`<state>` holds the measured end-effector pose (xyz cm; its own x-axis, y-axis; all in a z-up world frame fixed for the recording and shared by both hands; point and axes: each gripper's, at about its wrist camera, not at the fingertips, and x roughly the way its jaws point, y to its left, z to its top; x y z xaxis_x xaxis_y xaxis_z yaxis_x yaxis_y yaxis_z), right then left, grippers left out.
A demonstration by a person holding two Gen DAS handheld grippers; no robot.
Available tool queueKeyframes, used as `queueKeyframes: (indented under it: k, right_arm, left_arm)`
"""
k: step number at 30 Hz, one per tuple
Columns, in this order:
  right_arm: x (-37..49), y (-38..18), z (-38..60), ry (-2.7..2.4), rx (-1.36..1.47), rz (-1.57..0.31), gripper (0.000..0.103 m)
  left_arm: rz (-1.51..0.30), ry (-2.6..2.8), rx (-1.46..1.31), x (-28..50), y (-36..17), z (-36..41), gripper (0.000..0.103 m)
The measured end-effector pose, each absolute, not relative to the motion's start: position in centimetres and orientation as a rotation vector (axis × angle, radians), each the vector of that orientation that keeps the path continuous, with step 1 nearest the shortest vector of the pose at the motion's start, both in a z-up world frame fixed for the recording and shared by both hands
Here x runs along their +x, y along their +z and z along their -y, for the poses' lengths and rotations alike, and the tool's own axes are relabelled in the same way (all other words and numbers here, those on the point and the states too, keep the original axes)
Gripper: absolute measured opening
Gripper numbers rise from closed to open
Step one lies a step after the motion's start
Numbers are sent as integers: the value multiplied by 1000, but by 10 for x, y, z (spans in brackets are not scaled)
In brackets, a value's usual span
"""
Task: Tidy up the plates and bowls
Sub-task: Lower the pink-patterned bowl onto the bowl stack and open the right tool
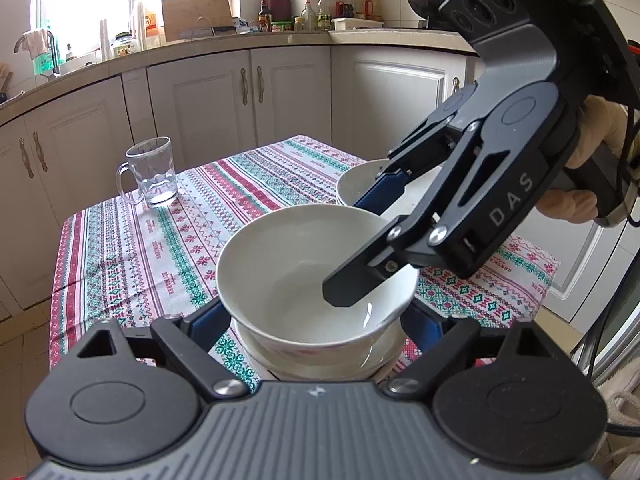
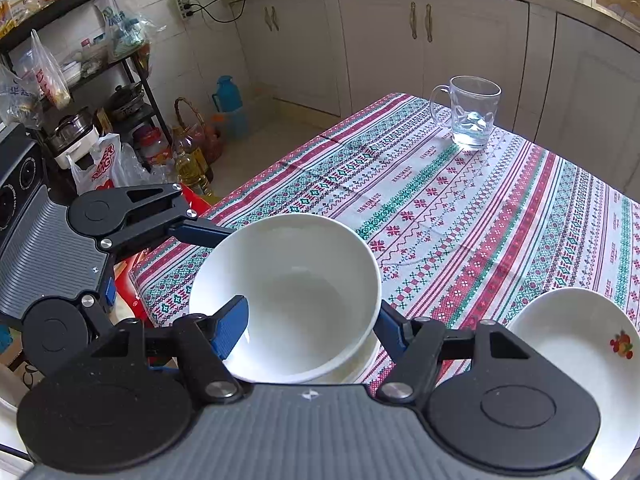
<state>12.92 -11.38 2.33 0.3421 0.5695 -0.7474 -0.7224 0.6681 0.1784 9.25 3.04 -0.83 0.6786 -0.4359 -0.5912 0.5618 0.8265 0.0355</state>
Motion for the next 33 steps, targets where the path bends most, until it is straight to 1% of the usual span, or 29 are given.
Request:
queueKeyframes:
  k: [27,30,33]
  right_arm:
    - [131,11,111,848,-198,-887,75]
    - [131,11,112,850,-195,-887,77]
    - [130,10,110,852,-200,-886,82]
  left_arm:
    - [-652,-575,190,102,-13,-32,92]
    - [-657,-579,180,104,-14,-34,93]
    - [-662,-585,173,106,-15,-35,93]
